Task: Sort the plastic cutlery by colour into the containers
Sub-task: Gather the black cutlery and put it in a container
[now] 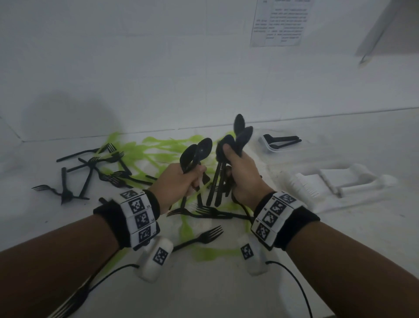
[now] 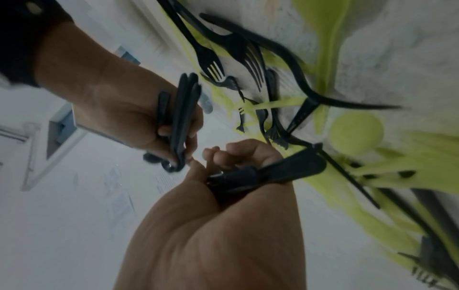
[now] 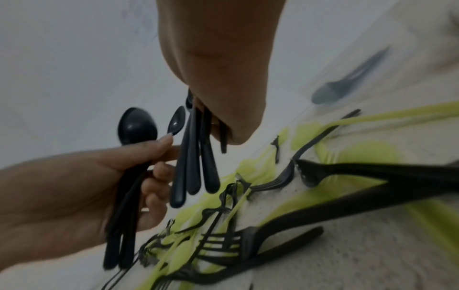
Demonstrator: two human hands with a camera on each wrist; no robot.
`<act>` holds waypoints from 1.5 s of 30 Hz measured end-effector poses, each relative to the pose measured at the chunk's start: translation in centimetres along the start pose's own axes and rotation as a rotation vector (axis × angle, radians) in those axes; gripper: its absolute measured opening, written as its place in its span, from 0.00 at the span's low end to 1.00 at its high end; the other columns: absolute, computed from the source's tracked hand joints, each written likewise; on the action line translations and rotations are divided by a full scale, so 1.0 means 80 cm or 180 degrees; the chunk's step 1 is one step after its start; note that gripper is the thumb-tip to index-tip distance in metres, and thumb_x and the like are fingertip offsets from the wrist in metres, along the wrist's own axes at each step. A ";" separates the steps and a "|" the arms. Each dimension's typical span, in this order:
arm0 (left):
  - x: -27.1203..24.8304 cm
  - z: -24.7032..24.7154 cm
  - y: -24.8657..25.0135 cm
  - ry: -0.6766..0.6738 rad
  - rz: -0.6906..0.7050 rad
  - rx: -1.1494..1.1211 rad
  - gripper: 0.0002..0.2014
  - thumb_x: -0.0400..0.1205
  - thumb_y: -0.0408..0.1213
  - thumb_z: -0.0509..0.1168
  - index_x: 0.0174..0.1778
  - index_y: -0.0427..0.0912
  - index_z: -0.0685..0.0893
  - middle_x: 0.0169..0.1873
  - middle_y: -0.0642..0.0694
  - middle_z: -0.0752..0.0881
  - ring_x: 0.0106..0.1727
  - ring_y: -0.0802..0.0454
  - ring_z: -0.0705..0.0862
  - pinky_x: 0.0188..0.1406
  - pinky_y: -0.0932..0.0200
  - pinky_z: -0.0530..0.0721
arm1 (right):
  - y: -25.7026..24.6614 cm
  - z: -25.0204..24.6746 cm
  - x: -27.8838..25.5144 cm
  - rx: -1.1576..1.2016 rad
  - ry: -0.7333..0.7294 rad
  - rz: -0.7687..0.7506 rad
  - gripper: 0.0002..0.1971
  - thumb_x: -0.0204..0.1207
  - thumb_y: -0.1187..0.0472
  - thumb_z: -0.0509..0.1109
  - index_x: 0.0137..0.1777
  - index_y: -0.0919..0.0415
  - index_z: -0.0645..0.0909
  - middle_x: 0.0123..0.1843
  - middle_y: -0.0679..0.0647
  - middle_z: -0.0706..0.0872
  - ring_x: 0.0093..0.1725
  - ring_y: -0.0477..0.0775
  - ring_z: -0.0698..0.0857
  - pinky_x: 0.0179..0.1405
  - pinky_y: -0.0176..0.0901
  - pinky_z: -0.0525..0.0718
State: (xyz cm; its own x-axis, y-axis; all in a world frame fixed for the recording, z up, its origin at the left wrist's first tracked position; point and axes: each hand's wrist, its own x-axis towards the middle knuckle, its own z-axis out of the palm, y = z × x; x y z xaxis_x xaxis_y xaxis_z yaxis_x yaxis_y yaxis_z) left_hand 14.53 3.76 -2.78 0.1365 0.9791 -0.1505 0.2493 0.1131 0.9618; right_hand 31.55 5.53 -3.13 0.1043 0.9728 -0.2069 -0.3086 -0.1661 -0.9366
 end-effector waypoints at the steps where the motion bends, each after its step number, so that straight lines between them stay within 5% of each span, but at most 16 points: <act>1: 0.000 0.001 0.002 -0.0045 0.0019 0.0155 0.19 0.88 0.46 0.67 0.46 0.30 0.85 0.28 0.48 0.78 0.27 0.55 0.72 0.30 0.60 0.73 | -0.001 0.005 -0.005 -0.0014 -0.0235 -0.0005 0.09 0.90 0.55 0.66 0.60 0.58 0.85 0.39 0.49 0.90 0.27 0.43 0.83 0.28 0.39 0.83; 4: -0.002 0.005 0.003 -0.0272 0.0109 0.0400 0.16 0.88 0.47 0.66 0.39 0.39 0.80 0.26 0.47 0.74 0.28 0.50 0.69 0.29 0.56 0.69 | 0.013 0.017 -0.007 -0.0160 -0.0566 0.0011 0.12 0.90 0.58 0.66 0.64 0.64 0.86 0.54 0.57 0.94 0.50 0.58 0.93 0.51 0.50 0.90; 6: -0.006 0.005 0.005 -0.0388 0.0127 0.0482 0.20 0.89 0.49 0.65 0.38 0.36 0.80 0.27 0.44 0.76 0.29 0.47 0.70 0.29 0.57 0.71 | 0.017 0.017 -0.005 -0.0136 -0.0451 0.0035 0.13 0.90 0.58 0.65 0.65 0.63 0.86 0.58 0.59 0.93 0.57 0.59 0.92 0.53 0.49 0.90; 9: -0.009 -0.001 -0.002 -0.0273 0.0203 0.0589 0.25 0.88 0.56 0.63 0.50 0.31 0.85 0.35 0.39 0.84 0.35 0.41 0.82 0.41 0.49 0.84 | 0.010 0.008 -0.002 0.0105 0.0107 0.0044 0.08 0.91 0.55 0.64 0.60 0.54 0.84 0.52 0.52 0.90 0.45 0.52 0.88 0.41 0.45 0.85; 10: -0.008 -0.005 -0.006 -0.0138 0.0149 0.0494 0.25 0.88 0.56 0.64 0.53 0.32 0.85 0.34 0.42 0.83 0.35 0.43 0.81 0.40 0.44 0.84 | 0.007 0.002 0.001 0.0142 0.0357 0.0055 0.07 0.91 0.53 0.64 0.57 0.51 0.83 0.51 0.51 0.88 0.44 0.52 0.84 0.40 0.47 0.83; 13: -0.004 -0.013 -0.007 0.0309 -0.0053 0.0348 0.18 0.86 0.55 0.68 0.58 0.43 0.80 0.30 0.56 0.74 0.29 0.54 0.71 0.31 0.55 0.72 | -0.002 -0.014 0.007 0.0095 0.0745 0.0086 0.06 0.90 0.52 0.65 0.54 0.50 0.82 0.51 0.52 0.86 0.39 0.50 0.79 0.39 0.46 0.79; 15: -0.001 -0.014 -0.001 0.0379 -0.0272 0.0173 0.19 0.85 0.55 0.68 0.62 0.50 0.71 0.37 0.53 0.73 0.30 0.56 0.69 0.30 0.57 0.70 | -0.002 -0.015 0.005 -0.0020 0.0576 0.0112 0.08 0.90 0.52 0.66 0.60 0.53 0.84 0.55 0.54 0.88 0.40 0.50 0.80 0.44 0.49 0.81; 18: 0.006 -0.013 0.010 0.0378 -0.0367 -0.0339 0.12 0.88 0.50 0.59 0.56 0.48 0.65 0.42 0.46 0.67 0.27 0.56 0.63 0.27 0.59 0.63 | 0.003 -0.004 -0.006 -0.0191 0.0200 0.0099 0.08 0.90 0.53 0.66 0.61 0.51 0.84 0.59 0.54 0.90 0.44 0.50 0.83 0.42 0.46 0.83; 27: 0.010 0.009 0.008 0.0620 0.0194 0.0021 0.07 0.89 0.45 0.61 0.52 0.46 0.76 0.42 0.47 0.80 0.39 0.52 0.77 0.43 0.50 0.77 | 0.005 0.024 -0.031 0.0291 -0.0508 0.0121 0.10 0.91 0.58 0.64 0.60 0.59 0.86 0.47 0.53 0.95 0.44 0.55 0.93 0.38 0.45 0.90; 33: 0.001 0.021 0.012 0.0296 0.0335 0.0122 0.10 0.87 0.45 0.64 0.52 0.42 0.83 0.39 0.44 0.85 0.39 0.49 0.82 0.45 0.47 0.80 | 0.012 0.026 -0.019 0.0231 -0.0174 0.0058 0.11 0.91 0.57 0.65 0.64 0.59 0.86 0.54 0.56 0.94 0.51 0.60 0.93 0.53 0.56 0.93; 35: 0.000 0.020 0.009 0.0259 0.0263 0.0058 0.10 0.89 0.41 0.63 0.54 0.40 0.87 0.42 0.44 0.88 0.43 0.48 0.85 0.50 0.49 0.81 | 0.011 0.019 -0.014 0.0312 0.0065 0.0121 0.12 0.90 0.54 0.65 0.66 0.58 0.85 0.54 0.55 0.93 0.42 0.51 0.93 0.42 0.48 0.93; 38: 0.002 0.008 0.007 0.0442 0.0090 -0.0117 0.09 0.90 0.36 0.59 0.61 0.43 0.84 0.49 0.46 0.92 0.51 0.48 0.92 0.51 0.58 0.85 | 0.005 0.005 -0.008 0.0227 0.0212 0.0157 0.11 0.90 0.52 0.65 0.60 0.58 0.84 0.49 0.54 0.88 0.22 0.41 0.81 0.25 0.39 0.82; 41: 0.003 0.000 0.016 0.0317 0.0048 -0.0447 0.12 0.90 0.33 0.60 0.68 0.49 0.78 0.52 0.40 0.92 0.52 0.46 0.93 0.44 0.64 0.88 | 0.002 0.005 -0.014 0.0139 -0.0133 0.0107 0.10 0.89 0.53 0.67 0.58 0.59 0.85 0.45 0.54 0.89 0.27 0.47 0.85 0.26 0.41 0.84; 45: 0.002 0.010 0.027 0.0003 0.0022 -0.0528 0.11 0.90 0.32 0.60 0.66 0.45 0.83 0.55 0.34 0.91 0.52 0.43 0.92 0.54 0.48 0.88 | 0.009 0.022 -0.023 0.0194 -0.0595 0.0028 0.10 0.89 0.58 0.67 0.62 0.61 0.87 0.52 0.61 0.93 0.47 0.58 0.92 0.47 0.52 0.93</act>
State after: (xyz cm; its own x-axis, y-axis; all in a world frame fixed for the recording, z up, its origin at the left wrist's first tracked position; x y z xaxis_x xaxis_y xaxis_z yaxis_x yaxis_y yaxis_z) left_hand 15.84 4.02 -0.90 0.1366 0.9801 -0.1437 0.0866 0.1327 0.9874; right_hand 29.50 3.90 -2.90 -0.0744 0.9853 -0.1536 -0.3660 -0.1703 -0.9149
